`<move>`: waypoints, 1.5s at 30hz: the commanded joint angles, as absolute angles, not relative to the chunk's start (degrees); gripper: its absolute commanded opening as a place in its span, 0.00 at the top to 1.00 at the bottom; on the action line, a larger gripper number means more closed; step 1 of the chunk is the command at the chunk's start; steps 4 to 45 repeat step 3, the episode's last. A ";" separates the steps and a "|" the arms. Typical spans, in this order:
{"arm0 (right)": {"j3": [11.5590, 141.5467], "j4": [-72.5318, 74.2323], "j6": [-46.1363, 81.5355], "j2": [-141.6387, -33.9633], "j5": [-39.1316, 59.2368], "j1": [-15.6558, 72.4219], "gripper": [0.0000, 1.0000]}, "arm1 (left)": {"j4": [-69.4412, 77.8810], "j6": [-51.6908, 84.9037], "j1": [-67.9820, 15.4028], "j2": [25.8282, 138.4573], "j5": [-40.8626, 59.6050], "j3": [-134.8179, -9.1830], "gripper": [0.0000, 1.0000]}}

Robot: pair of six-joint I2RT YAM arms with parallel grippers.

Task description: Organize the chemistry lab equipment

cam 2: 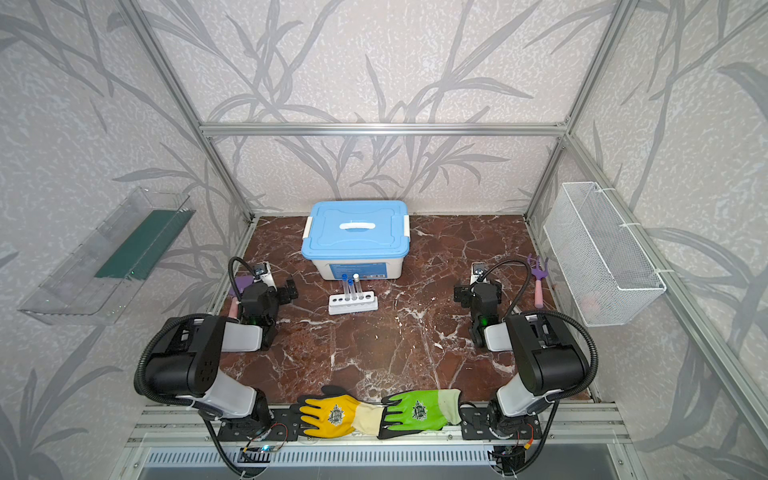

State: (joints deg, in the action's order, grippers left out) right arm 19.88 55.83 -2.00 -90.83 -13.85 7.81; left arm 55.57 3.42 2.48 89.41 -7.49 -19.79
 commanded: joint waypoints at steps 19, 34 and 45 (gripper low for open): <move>20.36 58.29 -2.34 -90.95 -13.60 7.73 0.01 | 54.97 2.77 2.30 89.77 -7.40 -21.23 0.01; 20.36 58.29 -2.34 -90.95 -13.60 7.73 0.01 | 54.97 2.77 2.30 89.77 -7.40 -21.23 0.01; 20.36 58.29 -2.34 -90.95 -13.60 7.73 0.01 | 54.97 2.77 2.30 89.77 -7.40 -21.23 0.01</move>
